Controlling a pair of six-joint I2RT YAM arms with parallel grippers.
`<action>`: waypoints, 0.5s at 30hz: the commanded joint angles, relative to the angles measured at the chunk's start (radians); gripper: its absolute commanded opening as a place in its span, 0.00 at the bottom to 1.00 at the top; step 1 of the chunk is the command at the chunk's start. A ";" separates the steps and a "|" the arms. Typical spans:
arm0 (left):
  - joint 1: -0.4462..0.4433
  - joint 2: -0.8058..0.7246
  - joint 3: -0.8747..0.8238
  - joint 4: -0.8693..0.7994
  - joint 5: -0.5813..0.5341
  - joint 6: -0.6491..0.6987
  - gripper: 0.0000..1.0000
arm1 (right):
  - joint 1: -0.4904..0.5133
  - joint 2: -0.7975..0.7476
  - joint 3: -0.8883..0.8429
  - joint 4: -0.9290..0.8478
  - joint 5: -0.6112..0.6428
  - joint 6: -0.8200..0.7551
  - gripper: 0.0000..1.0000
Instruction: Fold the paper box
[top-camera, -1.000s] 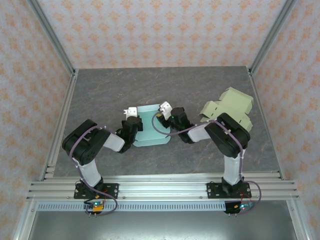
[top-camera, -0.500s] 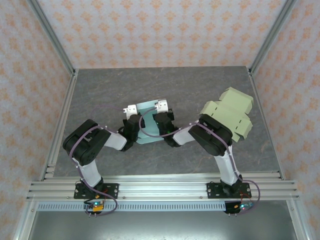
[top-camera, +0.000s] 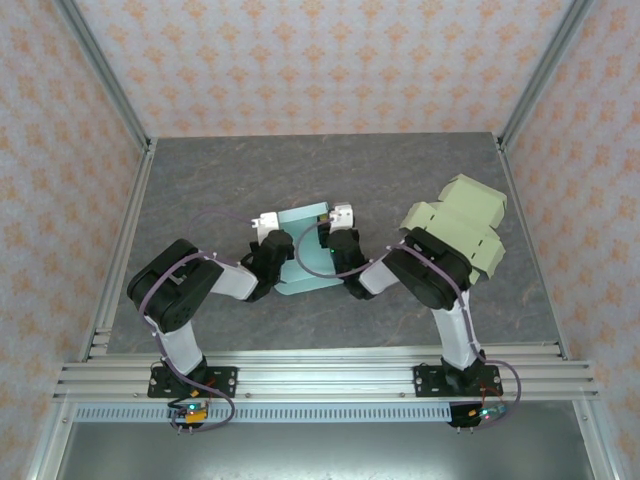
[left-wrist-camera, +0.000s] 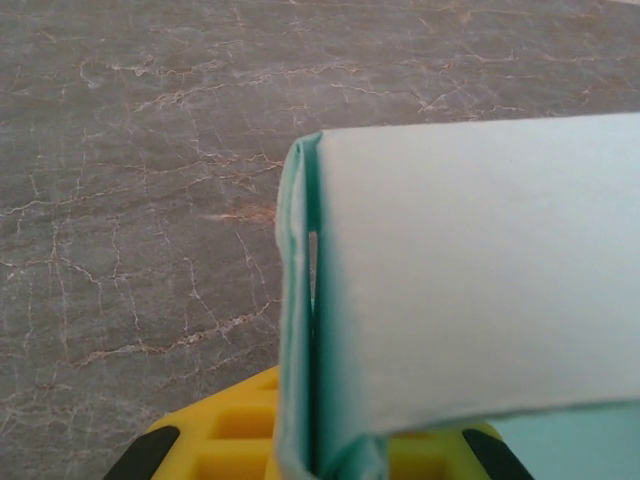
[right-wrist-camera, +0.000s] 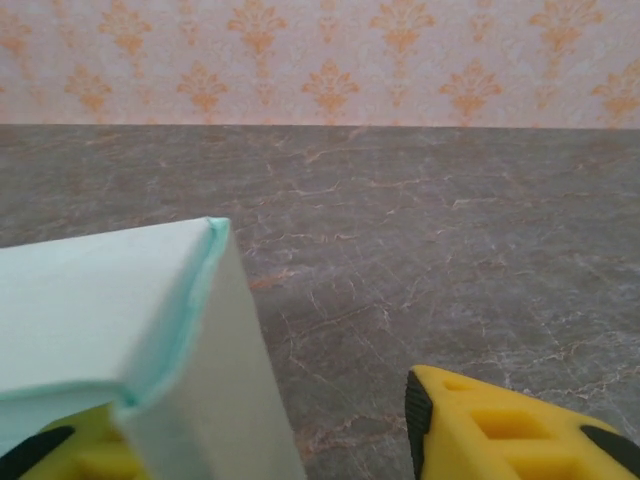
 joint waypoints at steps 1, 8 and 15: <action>-0.007 -0.023 0.017 -0.061 -0.066 -0.029 0.00 | -0.045 -0.076 -0.066 0.142 -0.228 0.029 0.57; -0.007 -0.018 0.021 -0.081 -0.086 -0.023 0.00 | -0.120 -0.138 -0.147 0.147 -0.580 -0.013 0.67; -0.007 -0.016 0.024 -0.084 -0.077 -0.020 0.00 | -0.141 -0.147 -0.124 0.104 -0.539 -0.060 0.64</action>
